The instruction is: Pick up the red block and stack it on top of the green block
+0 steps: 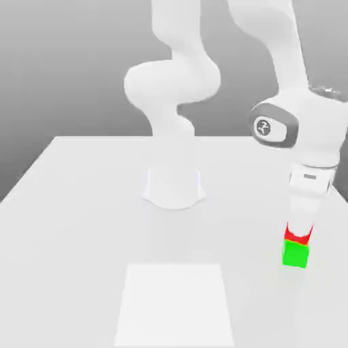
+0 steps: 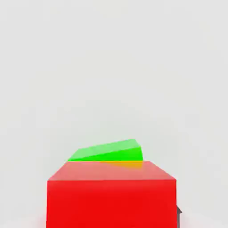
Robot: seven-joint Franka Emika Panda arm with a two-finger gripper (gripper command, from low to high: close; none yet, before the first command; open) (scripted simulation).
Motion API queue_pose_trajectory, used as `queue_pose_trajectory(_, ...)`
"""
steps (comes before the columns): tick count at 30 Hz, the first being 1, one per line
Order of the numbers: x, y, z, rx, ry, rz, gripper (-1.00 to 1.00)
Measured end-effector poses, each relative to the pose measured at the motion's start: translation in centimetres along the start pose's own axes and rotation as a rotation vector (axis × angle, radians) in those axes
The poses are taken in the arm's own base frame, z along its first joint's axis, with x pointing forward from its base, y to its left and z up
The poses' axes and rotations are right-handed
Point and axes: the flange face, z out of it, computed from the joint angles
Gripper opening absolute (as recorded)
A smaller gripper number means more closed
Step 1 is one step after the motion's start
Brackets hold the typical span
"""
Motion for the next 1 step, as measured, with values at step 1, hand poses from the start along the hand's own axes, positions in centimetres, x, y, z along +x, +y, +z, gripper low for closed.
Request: queue_pose_trajectory(1, 0.00, 0.00, 0.00, 0.000, 0.000, 0.000, 1.00)
